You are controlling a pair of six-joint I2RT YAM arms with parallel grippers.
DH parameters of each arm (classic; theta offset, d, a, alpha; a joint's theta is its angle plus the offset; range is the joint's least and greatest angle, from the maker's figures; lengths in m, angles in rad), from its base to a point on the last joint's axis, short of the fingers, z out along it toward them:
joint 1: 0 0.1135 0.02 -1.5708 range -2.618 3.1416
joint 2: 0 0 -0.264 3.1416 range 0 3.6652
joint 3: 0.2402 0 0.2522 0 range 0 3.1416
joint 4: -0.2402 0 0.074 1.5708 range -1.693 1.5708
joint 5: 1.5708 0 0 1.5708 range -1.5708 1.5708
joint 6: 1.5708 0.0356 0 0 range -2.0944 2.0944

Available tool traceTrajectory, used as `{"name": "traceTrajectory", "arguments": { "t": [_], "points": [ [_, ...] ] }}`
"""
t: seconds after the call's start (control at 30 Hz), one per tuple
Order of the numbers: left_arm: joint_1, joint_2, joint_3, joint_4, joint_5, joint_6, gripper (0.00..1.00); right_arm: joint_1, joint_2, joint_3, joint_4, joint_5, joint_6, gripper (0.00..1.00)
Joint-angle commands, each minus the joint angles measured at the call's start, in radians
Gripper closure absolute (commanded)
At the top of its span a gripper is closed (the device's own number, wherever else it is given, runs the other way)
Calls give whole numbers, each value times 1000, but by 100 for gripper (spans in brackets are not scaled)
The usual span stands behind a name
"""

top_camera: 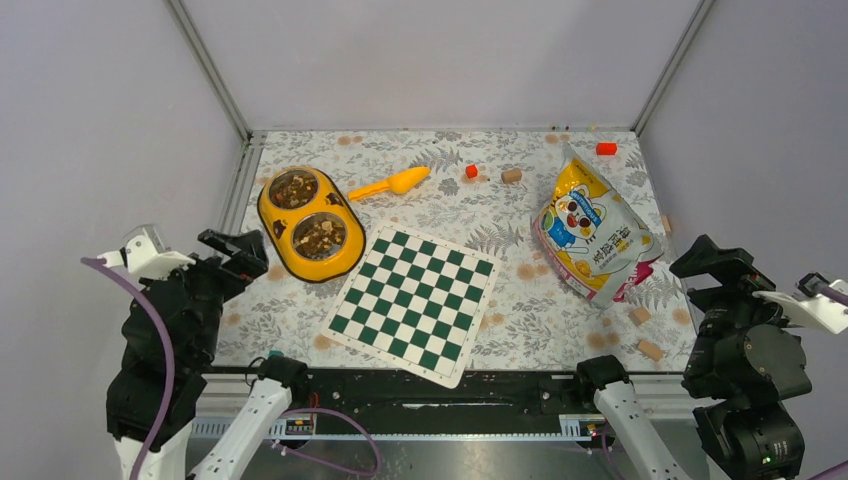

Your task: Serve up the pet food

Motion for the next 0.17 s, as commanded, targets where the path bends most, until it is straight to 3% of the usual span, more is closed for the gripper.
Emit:
{"name": "traceTrajectory", "arguments": {
  "t": [0.0,0.13],
  "points": [
    [0,-29,20,-24,-16,-15,1,4,-16,-9,-8,52,19,0],
    [1,-43,23,-41,-21,-12,1,4,-23,-36,17,28,19,1]
  ]
}}
